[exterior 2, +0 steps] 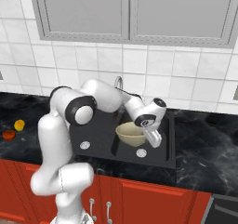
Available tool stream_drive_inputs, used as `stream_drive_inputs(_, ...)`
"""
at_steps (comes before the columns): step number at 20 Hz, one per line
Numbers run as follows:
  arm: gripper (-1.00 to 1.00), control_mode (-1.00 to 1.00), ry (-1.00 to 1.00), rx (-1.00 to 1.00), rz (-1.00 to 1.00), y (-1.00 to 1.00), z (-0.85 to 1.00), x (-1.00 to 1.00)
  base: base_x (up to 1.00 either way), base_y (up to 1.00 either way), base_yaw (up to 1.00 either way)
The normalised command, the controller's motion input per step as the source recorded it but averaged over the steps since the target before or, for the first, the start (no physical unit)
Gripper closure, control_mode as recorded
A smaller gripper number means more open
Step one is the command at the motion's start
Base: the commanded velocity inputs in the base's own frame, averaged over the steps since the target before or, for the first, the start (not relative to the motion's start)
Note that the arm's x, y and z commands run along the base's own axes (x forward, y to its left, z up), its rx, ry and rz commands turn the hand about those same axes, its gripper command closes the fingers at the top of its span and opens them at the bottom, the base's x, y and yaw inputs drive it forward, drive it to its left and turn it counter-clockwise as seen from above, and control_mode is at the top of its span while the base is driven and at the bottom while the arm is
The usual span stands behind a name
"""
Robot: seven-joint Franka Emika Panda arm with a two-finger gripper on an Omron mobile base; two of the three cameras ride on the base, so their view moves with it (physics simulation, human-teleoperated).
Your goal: Remove the mango and tomato from the sink. Then move the bowl and cup from the counter to the sink for washing.
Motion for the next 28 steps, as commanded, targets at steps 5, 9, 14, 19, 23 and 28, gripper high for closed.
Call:
stream_drive_inputs(5,1.00,-1.00,-0.07,0.00,0.00,-0.07,0.00,0.15,0.00,0.00,0.00)
stream_drive_inputs(9,1.00,-1.00,-0.11,0.00,0.00,0.01,-0.01,0.14,0.00,0.00,0.00)
stream_drive_inputs(14,1.00,-1.00,-0.10,0.00,0.00,0.05,-0.13,0.15,0.00,0.00,0.00)
stream_drive_inputs(19,1.00,-1.00,-0.05,0.00,-0.01,0.01,-0.21,0.18,0.00,0.00,0.00)
stream_drive_inputs(23,1.00,-1.00,-0.01,-0.01,-0.01,0.00,-0.20,0.20,0.00,0.00,0.00)
stream_drive_inputs(28,1.00,-1.00,0.00,-0.01,-0.01,0.00,-0.25,0.22,0.00,0.00,0.00)
